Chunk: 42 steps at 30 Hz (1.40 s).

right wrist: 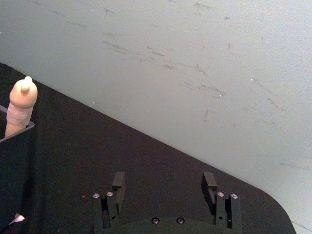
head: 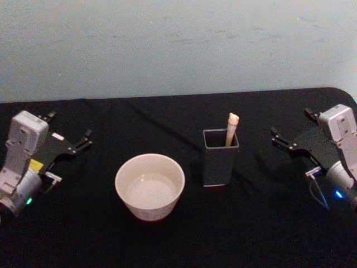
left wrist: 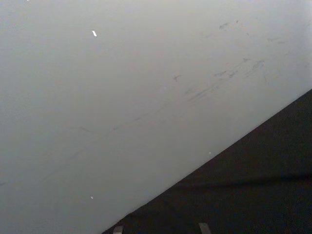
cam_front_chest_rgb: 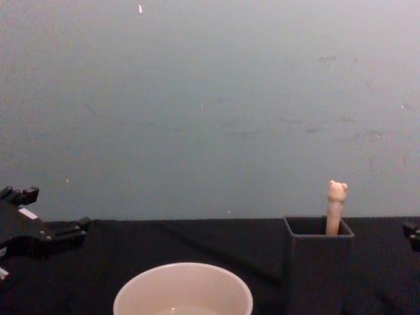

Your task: Pick up the stirring spoon with one hand, stir inside the cup, then place it back in its original position.

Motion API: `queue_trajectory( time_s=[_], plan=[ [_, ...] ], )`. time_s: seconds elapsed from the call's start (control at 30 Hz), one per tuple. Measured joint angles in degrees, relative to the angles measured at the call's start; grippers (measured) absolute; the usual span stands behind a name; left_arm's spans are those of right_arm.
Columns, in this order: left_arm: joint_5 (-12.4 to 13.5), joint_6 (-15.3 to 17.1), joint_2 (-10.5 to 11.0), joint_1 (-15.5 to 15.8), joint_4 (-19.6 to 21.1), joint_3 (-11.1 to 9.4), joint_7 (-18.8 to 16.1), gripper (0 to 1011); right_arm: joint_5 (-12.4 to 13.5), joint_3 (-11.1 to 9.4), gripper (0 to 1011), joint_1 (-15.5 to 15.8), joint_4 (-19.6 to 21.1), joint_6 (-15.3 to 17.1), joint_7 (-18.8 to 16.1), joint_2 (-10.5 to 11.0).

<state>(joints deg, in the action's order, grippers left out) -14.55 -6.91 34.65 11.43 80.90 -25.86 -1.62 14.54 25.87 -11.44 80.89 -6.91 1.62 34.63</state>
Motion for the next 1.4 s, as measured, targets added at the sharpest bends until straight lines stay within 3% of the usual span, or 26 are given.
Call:
queue_trajectory(
  time_s=[1.3, 1.4],
  plan=[
    [0.00, 0.00, 0.00, 0.00, 0.00, 0.00, 0.00, 1001, 0.01, 0.00, 1002, 0.01, 0.00, 0.00, 0.00, 0.02],
    [0.00, 0.00, 0.00, 0.00, 0.00, 0.00, 0.00, 1001, -0.02, -0.74, 1002, 0.46, 0.45, -0.74, -0.15, -0.07]
  ],
)
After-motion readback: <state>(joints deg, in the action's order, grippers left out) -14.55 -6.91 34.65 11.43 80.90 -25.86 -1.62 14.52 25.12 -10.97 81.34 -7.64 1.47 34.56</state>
